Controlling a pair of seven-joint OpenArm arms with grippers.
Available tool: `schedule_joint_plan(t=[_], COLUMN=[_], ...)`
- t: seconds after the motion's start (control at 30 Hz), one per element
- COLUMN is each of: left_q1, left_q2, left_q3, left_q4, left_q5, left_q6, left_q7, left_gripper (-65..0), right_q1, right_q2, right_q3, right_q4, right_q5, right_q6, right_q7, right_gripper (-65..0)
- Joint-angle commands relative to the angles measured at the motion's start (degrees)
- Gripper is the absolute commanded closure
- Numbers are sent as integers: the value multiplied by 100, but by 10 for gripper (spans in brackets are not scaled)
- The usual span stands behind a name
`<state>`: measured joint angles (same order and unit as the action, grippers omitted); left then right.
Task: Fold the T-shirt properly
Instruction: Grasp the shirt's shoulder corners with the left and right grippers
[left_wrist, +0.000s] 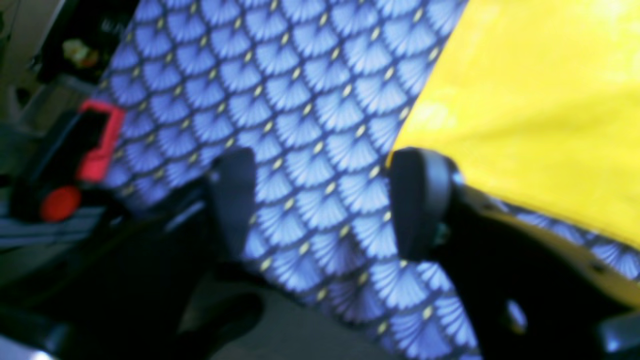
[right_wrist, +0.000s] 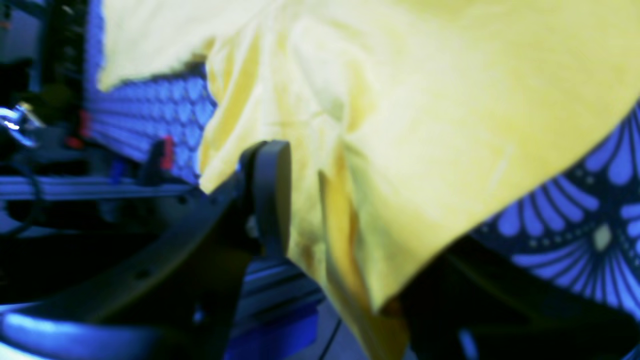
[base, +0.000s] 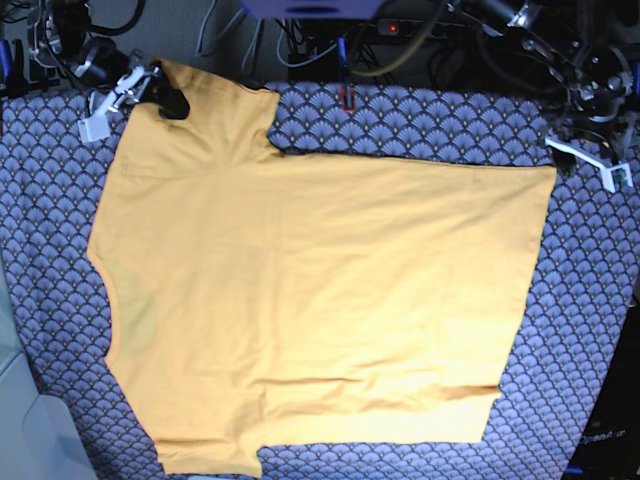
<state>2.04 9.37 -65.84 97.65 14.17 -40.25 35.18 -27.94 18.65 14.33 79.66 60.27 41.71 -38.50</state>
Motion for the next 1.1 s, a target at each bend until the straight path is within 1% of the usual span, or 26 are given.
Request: schedule_joint_plan(t=[0.0, 0.1, 0.2, 0.27, 0.4, 0.47, 0.63, 0.8, 1.0, 1.03, 1.07], left_q1=[-42, -51, -86, -235, -393, -481, -683, -692, -560, -516, -508], left_q2=[-37, -37, -37, -37, -37, -37, -88, -37, -53, -62, -71], left_q3=[4, 4, 39, 22, 22, 31, 13, 31, 39, 39, 48], left_q4=[-20, -248, -609, -802, -1074, -1180, -1224, -1277, -1927, -2006, -2077], left_q5=[-235, -587, -675, -648, -675, -675, -675, -639, -648, -675, -648], left_q6=[25, 25, 25, 25, 25, 25, 25, 25, 25, 25, 25], left_q7=[-76, -76, -76, -85, -76, 65, 416, 434, 443, 443, 443], left_gripper=[-418, -399, -391, -392, -394, -394, -394, -392, -385, -366, -323], right_q1=[3, 30, 47, 47, 47, 47, 47, 47, 47, 47, 56], right_q2=[108, 205, 240, 240, 178, 99, 99, 99, 108, 108, 108], right_q3=[22, 22, 22, 22, 22, 22, 22, 22, 13, 13, 13], right_q4=[-128, -366, -489, -489, -454, -462, -454, -454, -454, -454, -454], right_q5=[-282, -282, -282, -300, -722, -827, -853, -853, -853, -853, -853], right_q6=[-171, -171, -171, -171, -171, -171, -171, -171, -171, -171, -171], right_q7=[-119, -102, -137, -137, -146, -146, -146, -146, -146, -146, -146], right_gripper=[-223, -223, -223, -223, -223, -223, -223, -223, -223, -223, -223])
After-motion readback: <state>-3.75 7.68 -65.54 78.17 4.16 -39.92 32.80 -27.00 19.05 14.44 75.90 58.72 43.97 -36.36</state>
